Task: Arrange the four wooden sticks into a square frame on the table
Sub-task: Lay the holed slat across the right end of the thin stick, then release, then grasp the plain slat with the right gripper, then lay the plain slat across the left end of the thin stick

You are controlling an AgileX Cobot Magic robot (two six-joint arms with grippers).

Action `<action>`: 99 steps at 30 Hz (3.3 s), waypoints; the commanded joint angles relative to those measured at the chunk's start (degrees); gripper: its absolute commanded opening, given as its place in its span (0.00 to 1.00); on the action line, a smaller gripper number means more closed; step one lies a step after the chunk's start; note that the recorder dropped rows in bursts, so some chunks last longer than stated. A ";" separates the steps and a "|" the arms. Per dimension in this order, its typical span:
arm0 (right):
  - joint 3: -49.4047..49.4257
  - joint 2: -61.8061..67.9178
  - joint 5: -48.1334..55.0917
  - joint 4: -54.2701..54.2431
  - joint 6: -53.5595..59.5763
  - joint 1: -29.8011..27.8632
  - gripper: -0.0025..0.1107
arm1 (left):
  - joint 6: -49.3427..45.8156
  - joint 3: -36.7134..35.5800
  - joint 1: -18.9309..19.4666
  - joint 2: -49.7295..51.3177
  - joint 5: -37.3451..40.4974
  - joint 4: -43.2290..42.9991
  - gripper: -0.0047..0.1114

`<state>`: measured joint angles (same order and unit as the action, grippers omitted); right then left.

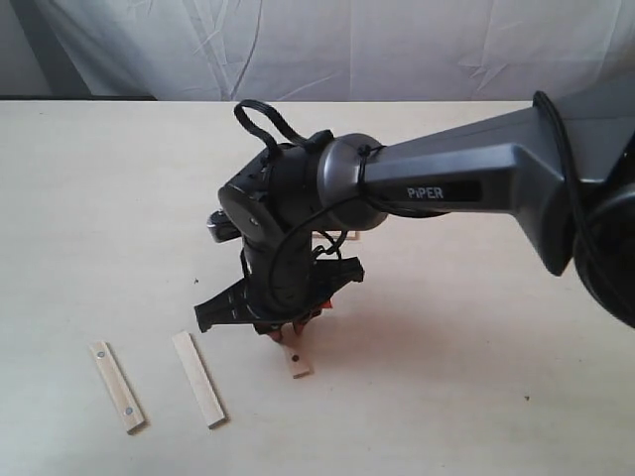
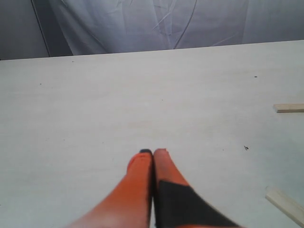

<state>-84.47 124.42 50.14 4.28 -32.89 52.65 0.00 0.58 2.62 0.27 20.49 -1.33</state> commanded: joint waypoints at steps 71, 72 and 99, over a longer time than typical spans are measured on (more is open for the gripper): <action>-5.83 -2.40 -0.53 -2.99 3.21 9.56 0.46 | 0.00 -0.33 0.10 -0.27 -0.85 -0.01 0.04; -6.40 -1.68 -0.14 -3.76 4.22 9.59 0.46 | 0.00 -0.33 0.10 -0.27 -0.85 -0.01 0.04; -13.84 1.79 5.83 -5.77 5.86 5.46 0.03 | 0.00 -0.33 0.10 -0.27 -0.85 -0.01 0.04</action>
<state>-96.30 128.13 54.85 -3.05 -25.31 60.65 0.00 0.58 2.62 0.27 20.49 -1.43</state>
